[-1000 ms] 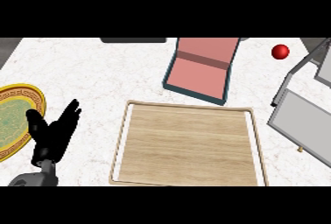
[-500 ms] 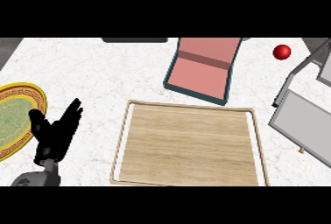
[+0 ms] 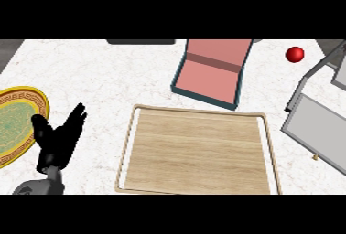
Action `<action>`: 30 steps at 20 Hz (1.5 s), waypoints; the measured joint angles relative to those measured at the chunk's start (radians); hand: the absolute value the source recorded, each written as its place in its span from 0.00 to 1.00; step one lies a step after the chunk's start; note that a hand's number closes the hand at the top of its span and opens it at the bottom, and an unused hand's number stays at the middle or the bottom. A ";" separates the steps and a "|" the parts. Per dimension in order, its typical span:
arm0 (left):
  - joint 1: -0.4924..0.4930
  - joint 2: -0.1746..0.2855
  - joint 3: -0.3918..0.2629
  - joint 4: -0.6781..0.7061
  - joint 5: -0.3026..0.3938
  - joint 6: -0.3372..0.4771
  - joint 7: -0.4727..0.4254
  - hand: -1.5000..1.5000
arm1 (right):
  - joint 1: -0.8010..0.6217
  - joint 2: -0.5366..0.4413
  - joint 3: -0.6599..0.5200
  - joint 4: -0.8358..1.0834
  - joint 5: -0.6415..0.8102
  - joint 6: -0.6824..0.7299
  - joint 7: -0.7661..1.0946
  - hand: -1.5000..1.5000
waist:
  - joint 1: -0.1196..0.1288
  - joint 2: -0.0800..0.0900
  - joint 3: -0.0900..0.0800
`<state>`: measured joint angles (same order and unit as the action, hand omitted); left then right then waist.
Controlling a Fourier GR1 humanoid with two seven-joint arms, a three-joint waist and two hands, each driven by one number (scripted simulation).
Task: Pick the squash from the tray and place it in the tiered shelf
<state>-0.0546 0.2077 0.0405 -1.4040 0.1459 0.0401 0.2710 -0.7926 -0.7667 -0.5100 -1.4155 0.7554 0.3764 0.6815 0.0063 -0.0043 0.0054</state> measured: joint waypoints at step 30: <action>0.007 -0.013 0.023 -0.005 -0.011 -0.026 0.001 0.50 | -0.123 0.015 -0.236 0.016 -0.194 -0.346 0.086 0.00 | -0.004 -0.002 -0.001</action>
<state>-0.0478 0.1951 0.0639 -1.4092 0.1351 0.0141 0.2722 -0.9158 -0.7514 -0.7463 -1.3998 0.5611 0.0308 0.7675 0.0024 -0.0067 0.0049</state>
